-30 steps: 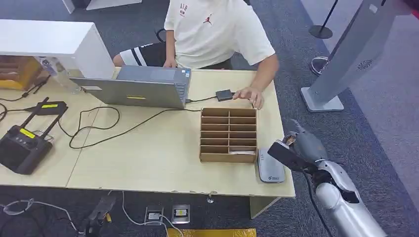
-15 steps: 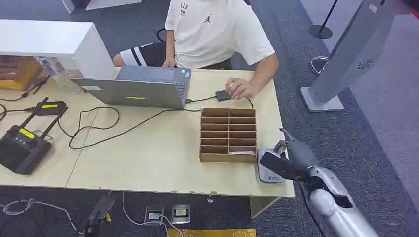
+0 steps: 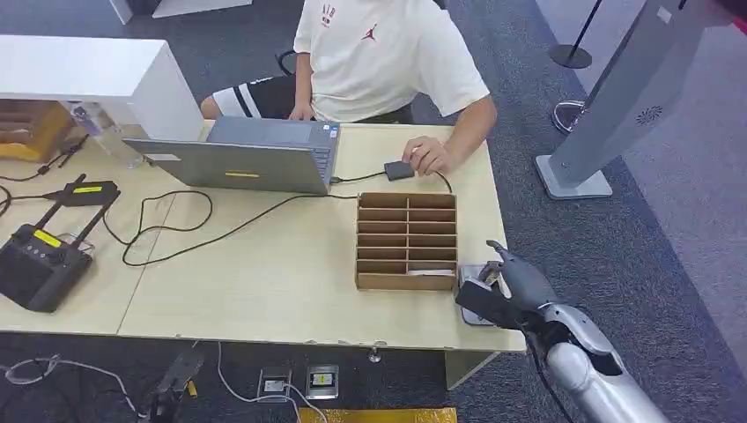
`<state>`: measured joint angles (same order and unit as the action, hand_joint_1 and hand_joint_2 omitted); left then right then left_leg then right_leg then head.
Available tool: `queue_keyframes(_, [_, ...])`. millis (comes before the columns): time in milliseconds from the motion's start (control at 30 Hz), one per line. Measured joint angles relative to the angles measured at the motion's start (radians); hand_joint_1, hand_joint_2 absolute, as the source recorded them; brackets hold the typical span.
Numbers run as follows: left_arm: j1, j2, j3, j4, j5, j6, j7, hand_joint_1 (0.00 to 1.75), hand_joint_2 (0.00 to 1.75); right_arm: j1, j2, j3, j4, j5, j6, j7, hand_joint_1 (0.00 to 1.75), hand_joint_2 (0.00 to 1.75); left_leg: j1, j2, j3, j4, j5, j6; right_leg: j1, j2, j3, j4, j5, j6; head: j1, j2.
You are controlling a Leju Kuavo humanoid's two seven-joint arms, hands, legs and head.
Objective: Pass the card to the sensor for recognition and then transmit it.
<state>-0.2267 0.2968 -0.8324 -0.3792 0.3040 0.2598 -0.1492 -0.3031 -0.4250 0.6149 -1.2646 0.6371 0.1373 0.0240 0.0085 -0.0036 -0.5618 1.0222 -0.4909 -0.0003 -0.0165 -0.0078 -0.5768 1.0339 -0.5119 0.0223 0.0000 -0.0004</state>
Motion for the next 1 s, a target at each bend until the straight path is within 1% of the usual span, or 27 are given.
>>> queue_keyframes(667, [0.015,0.002,0.0,-0.01,-0.003,0.014,0.002,0.0,0.0,-0.01,-0.01,0.014,0.016,-0.007,-0.014,0.005,1.75,1.75,0.0,0.0,0.001,0.0,0.0,0.0,0.0,0.0,0.001,0.0,0.0,0.0,0.0,0.0])
queue_keyframes(833, [0.024,0.009,0.0,-0.02,-0.002,0.016,0.002,0.0,0.0,-0.02,-0.014,0.013,0.016,0.003,-0.014,0.022,1.75,1.75,0.0,0.0,0.001,0.0,0.0,0.0,0.0,0.0,0.001,0.0,0.0,0.0,0.0,0.0])
queue_keyframes(1000, [0.027,0.016,0.0,-0.031,-0.001,0.018,0.002,0.0,0.0,-0.032,-0.03,0.011,0.017,0.011,0.002,0.015,1.75,1.75,0.0,0.0,0.0,0.0,0.0,0.0,0.0,0.0,0.001,0.0,0.0,0.0,0.0,0.0])
